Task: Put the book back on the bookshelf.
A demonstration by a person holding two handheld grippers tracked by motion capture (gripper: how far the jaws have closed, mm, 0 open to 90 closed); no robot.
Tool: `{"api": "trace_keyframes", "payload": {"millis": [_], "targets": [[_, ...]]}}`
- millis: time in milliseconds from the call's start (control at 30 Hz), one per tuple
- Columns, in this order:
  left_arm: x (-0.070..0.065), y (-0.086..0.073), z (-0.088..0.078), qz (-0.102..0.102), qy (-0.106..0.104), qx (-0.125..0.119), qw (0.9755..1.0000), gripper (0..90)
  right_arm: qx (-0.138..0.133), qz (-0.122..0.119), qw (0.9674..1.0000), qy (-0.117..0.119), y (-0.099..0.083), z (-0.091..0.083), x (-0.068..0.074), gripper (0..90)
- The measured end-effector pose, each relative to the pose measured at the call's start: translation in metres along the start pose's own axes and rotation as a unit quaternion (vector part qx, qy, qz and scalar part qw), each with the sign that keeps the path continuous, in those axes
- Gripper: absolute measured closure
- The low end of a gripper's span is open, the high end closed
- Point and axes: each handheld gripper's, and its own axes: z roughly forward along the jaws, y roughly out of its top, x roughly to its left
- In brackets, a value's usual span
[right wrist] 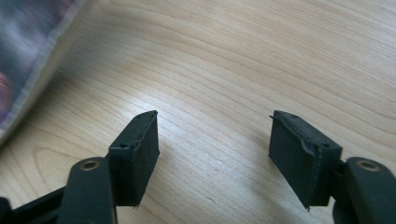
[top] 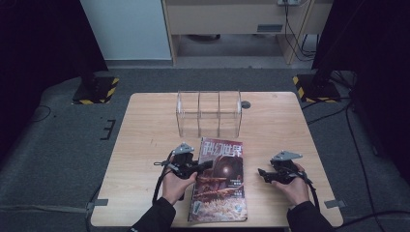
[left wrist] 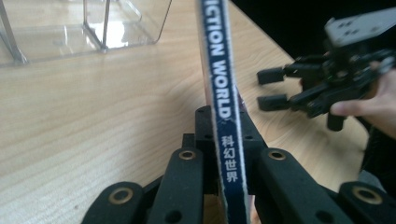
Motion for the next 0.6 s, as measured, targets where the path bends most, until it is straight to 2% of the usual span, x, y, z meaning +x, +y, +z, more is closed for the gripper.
{"api": "trace_keyframes", "payload": {"millis": [333,500,600], "targets": [[-0.005,0.016,-0.022,0.008,-0.013,-0.031,0.9994,83.6,0.011,0.0,0.9998,-0.014,-0.003,0.002,-0.004,27.1],[-0.008,0.025,-0.036,0.007,-0.022,-0.054,0.9982,83.5,0.009,0.002,0.9998,-0.019,-0.003,0.003,-0.005,23.2],[-0.009,0.031,-0.048,0.01,-0.02,-0.071,0.9972,83.6,0.01,0.004,0.9997,-0.02,-0.004,0.003,-0.005,20.0]]}}
